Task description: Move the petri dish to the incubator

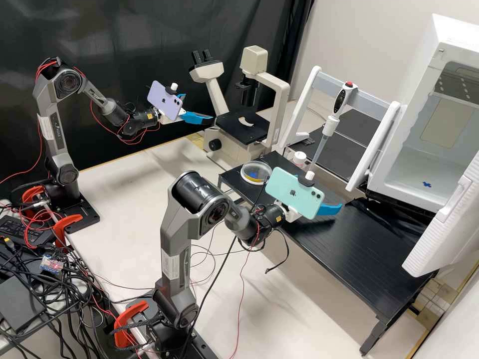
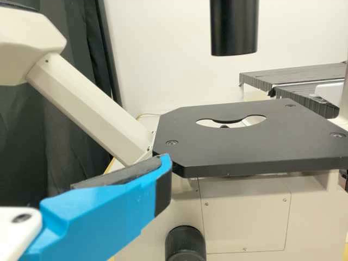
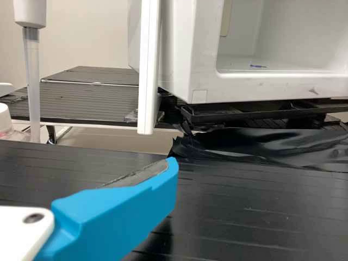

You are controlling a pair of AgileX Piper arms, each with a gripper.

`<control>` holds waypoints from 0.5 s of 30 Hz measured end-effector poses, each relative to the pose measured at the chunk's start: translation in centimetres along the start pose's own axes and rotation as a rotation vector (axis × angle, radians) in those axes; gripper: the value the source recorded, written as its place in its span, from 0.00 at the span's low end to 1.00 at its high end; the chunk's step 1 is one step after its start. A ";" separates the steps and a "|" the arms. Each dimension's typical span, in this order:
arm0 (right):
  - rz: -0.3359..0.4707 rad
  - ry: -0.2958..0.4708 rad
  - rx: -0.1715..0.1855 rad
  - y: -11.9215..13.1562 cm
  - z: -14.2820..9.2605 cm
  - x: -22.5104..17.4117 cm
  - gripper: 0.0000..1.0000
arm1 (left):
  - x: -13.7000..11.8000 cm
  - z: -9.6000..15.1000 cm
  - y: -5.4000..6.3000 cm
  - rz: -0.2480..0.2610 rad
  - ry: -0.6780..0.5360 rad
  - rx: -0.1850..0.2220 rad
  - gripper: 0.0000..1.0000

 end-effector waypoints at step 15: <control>0.007 0.060 0.040 0.6 -1.4 -2.2 1.00 | 0.0 0.0 0.0 0.000 0.000 0.000 1.00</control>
